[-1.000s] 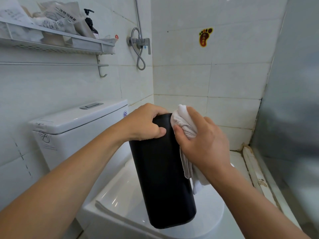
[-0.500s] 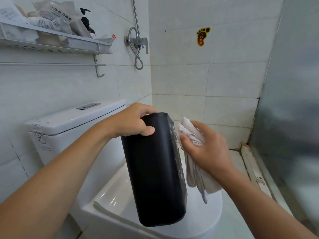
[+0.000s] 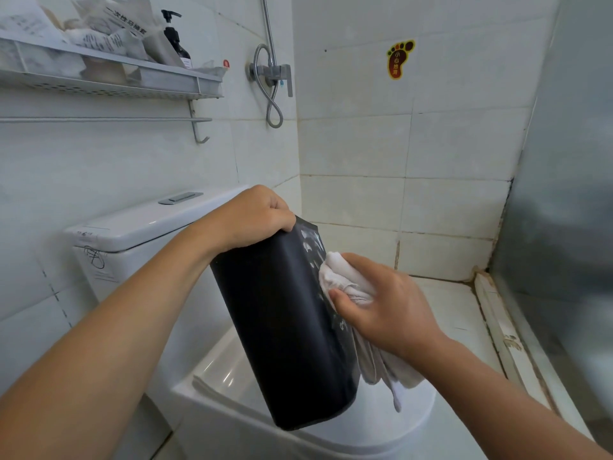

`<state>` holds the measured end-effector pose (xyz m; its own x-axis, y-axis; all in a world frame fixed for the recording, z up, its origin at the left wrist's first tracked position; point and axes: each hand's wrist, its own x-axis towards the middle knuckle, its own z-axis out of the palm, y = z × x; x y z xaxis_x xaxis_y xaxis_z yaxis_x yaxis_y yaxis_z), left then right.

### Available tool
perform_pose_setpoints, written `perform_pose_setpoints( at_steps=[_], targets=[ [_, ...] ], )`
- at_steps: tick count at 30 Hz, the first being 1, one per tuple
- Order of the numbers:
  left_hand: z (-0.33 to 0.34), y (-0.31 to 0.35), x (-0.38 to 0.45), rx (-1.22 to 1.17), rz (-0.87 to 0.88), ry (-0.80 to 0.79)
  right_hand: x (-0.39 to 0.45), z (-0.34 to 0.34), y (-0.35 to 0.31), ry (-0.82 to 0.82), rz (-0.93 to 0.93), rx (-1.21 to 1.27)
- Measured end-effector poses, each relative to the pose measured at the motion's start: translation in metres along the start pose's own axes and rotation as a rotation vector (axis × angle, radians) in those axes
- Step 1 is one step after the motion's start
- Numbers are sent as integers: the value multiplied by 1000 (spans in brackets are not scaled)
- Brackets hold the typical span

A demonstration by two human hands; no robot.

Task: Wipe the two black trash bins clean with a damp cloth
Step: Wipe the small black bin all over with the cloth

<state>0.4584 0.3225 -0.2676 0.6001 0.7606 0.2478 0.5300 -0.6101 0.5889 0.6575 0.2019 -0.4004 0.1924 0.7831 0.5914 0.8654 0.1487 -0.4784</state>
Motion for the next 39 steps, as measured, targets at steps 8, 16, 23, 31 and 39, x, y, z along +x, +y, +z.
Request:
perform_pose_setpoints(
  at_steps=[8,16,23,31,39],
  targets=[
    [-2,4,0,-82,-108,-43,-3,7,-1,-36,-18,42],
    [-5,5,1,-87,-140,-150,-4,8,1,-29,-15,21],
    [-2,3,2,-102,-79,-150,-5,9,2,-34,-27,6],
    [5,-5,1,-166,46,-181,-5,4,-9,118,-43,71],
    [11,-5,-4,-242,62,-254,-8,9,-27,220,-205,1]
  ],
)
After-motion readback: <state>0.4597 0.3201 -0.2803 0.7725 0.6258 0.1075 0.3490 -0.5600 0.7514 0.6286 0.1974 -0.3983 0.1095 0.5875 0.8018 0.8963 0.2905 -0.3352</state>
